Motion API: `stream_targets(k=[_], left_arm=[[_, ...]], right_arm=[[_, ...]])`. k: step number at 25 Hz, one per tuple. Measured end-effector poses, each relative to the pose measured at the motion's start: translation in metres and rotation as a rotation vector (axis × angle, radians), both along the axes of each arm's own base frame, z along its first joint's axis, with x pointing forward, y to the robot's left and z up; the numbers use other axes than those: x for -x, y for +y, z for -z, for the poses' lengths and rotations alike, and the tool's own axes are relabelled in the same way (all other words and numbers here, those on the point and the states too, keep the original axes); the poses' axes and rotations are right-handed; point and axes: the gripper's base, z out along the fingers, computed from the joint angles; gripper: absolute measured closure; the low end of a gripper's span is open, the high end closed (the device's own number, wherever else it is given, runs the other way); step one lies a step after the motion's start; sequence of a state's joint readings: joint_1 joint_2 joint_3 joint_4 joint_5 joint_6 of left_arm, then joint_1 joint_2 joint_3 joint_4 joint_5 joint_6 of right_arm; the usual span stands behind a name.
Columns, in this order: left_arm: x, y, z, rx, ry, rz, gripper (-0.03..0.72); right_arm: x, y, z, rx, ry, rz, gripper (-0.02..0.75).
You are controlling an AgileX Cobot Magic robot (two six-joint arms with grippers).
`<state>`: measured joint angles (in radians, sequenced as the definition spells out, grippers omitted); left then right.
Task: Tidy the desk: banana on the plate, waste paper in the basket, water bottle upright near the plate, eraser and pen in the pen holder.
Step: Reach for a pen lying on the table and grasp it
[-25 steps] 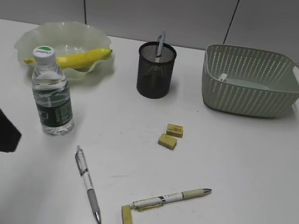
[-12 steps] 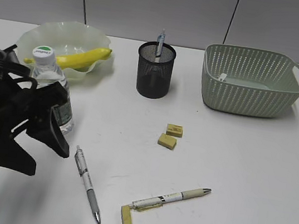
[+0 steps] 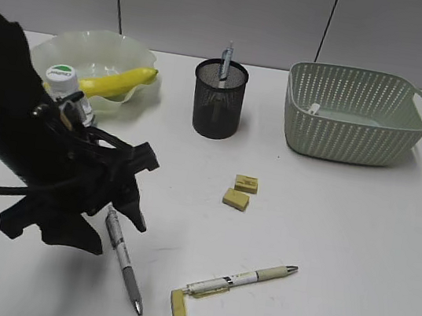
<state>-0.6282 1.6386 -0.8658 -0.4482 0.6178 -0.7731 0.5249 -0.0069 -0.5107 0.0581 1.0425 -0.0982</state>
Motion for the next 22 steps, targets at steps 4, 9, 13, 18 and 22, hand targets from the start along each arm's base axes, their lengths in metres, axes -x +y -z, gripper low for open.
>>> stream_targets(k=[4, 9, 13, 18, 22], left_arm=[[-0.009, -0.006, 0.017, -0.039, 0.041, -0.044, 0.271], [-0.013, -0.006, 0.035, -0.084, 0.074, -0.078, 0.271], [-0.020, -0.010, 0.040, -0.089, 0.055, -0.079, 0.271], [-0.030, -0.016, 0.043, -0.111, 0.055, -0.051, 0.287], [-0.033, -0.017, 0.049, -0.158, 0.085, -0.010, 0.297]], right_arm=[[0.000, 0.000, 0.000, 0.000, 0.000, 0.000, 0.229], [0.000, 0.000, 0.000, 0.000, 0.000, 0.000, 0.229], [0.000, 0.000, 0.000, 0.000, 0.000, 0.000, 0.229], [0.000, 0.000, 0.000, 0.000, -0.001, 0.000, 0.229], [0.000, 0.000, 0.000, 0.000, -0.001, 0.000, 0.229]])
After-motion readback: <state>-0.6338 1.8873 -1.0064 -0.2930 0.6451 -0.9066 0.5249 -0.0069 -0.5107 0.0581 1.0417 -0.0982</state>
